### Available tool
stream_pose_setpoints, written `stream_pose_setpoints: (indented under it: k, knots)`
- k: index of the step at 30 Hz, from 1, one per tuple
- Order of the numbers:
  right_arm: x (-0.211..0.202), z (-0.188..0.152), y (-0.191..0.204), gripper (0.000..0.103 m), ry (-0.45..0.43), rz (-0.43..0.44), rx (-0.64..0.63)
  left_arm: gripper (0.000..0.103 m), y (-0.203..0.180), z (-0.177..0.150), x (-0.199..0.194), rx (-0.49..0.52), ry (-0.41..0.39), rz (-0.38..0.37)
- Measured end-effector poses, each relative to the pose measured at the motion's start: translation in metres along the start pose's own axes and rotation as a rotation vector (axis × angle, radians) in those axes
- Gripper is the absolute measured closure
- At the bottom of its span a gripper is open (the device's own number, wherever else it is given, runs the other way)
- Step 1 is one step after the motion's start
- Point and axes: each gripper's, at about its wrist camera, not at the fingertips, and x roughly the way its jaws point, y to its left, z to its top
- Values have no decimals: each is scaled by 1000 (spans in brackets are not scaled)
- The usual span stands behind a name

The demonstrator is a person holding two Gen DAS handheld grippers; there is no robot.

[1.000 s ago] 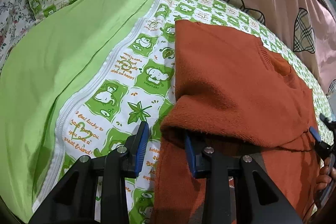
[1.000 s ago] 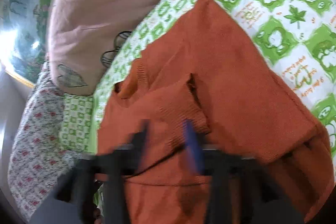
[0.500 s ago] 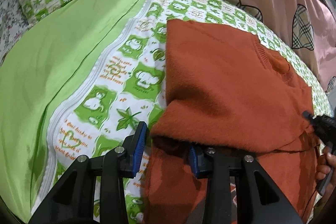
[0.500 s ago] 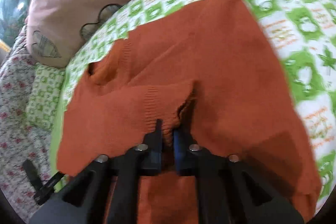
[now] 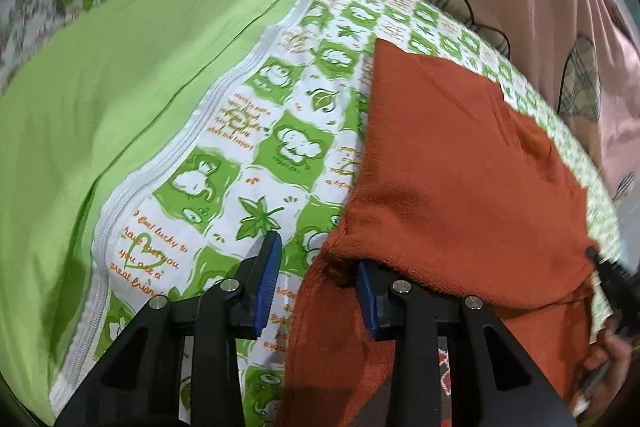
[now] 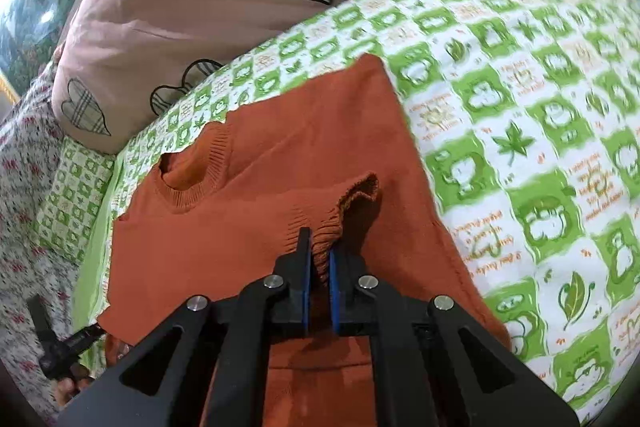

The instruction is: Fold small clothes

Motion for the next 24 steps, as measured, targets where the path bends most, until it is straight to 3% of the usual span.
stream_pose_setpoints:
  k: [2, 5, 6, 9, 11, 13, 15, 17, 19, 20, 23, 24]
  knots:
    - [10, -2, 5, 94, 24, -60, -42, 67, 4, -1, -2, 3, 19, -25]
    - [7, -9, -6, 90, 55, -96, -34, 70, 1, -8, -12, 97, 68, -50]
    - [-3, -11, -7, 85, 34, -123, -35, 70, 1, -11, -18, 119, 79, -74]
    - [-33, -13, -7, 84, -46, -210, -36, 69, -6, -15, -36, 170, 76, -150]
    - [-44, -11, 4, 84, -82, -141, -52, 69, -24, -10, -43, 200, 48, -189]
    - [-34, -12, 29, 81, -23, 8, -102, 68, -42, -5, -43, 218, 25, -225]
    - [-17, -15, 40, 79, 32, 94, -102, 67, -65, -3, -32, 253, 29, -266]
    - [1, -18, 44, 79, 75, 64, -119, 64, -78, -6, -9, 287, 74, -229]
    - [18, -22, 32, 81, 140, -24, -97, 67, -76, -10, 12, 286, 135, -177]
    - [20, -23, 22, 83, 153, -41, -77, 67, -72, -12, 16, 280, 138, -188]
    - [-1, -25, 2, 83, 129, -29, -46, 65, -63, -13, 3, 264, 131, -198]
    - [-15, -25, 2, 77, 116, -27, -51, 59, -59, -16, -5, 263, 125, -190]
